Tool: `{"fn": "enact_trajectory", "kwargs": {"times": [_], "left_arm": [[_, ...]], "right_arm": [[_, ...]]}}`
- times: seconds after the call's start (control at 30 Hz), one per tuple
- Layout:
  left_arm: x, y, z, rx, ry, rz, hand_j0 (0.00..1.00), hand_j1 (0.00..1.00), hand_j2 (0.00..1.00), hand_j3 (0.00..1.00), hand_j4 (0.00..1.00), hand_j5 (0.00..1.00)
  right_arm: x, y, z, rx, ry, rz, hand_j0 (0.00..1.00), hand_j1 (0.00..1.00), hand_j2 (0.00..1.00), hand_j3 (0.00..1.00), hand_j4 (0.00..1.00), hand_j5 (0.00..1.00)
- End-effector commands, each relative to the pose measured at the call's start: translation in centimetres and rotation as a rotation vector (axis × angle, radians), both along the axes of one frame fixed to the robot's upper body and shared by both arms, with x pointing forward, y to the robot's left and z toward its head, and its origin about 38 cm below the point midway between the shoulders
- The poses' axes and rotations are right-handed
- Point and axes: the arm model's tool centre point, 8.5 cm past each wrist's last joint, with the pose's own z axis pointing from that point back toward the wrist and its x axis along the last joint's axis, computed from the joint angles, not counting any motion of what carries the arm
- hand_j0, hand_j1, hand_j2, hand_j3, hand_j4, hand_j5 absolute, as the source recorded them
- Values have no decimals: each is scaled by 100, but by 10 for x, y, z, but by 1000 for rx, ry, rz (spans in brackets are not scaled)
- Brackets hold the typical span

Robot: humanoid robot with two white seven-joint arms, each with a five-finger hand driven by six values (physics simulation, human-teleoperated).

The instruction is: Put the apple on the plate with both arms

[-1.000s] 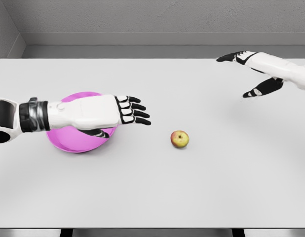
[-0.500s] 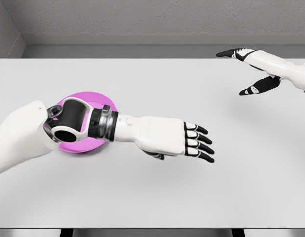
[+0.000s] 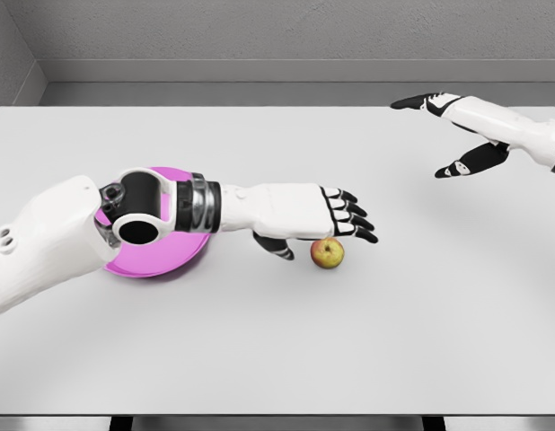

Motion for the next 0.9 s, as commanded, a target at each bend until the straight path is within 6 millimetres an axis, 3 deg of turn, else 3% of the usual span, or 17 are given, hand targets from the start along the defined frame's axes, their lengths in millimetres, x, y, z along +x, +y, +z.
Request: {"fn": "enact_trajectory", "kwargs": {"times": [0.0, 0.23, 0.37, 0.53, 0.73, 0.87], "left_arm": [[1, -7, -9, 10, 25, 3, 100, 100, 100, 100, 100, 100], [11, -8, -27, 49, 43, 31, 100, 100, 100, 100, 100, 100], [20, -8, -51, 106, 66, 61, 100, 100, 100, 100, 100, 100], [14, -24, -50, 91, 64, 29, 100, 100, 100, 100, 100, 100], [17, -22, -49, 97, 59, 38, 100, 100, 100, 100, 100, 100], [30, -13, -57, 123, 69, 82, 98, 98, 98, 98, 98, 98]], "right_arm": [[-1, -2, 2, 1, -1, -2, 100, 100, 100, 100, 100, 100], [-2, -3, 3, -2, -2, -2, 100, 100, 100, 100, 100, 100], [-2, -3, 4, -2, -4, -3, 100, 100, 100, 100, 100, 100], [-2, -2, 1, -6, 2, 0, 100, 100, 100, 100, 100, 100], [-4, -2, -3, -7, 12, 2, 100, 100, 100, 100, 100, 100], [-3, -2, -1, -7, 7, 2, 100, 100, 100, 100, 100, 100]]}}
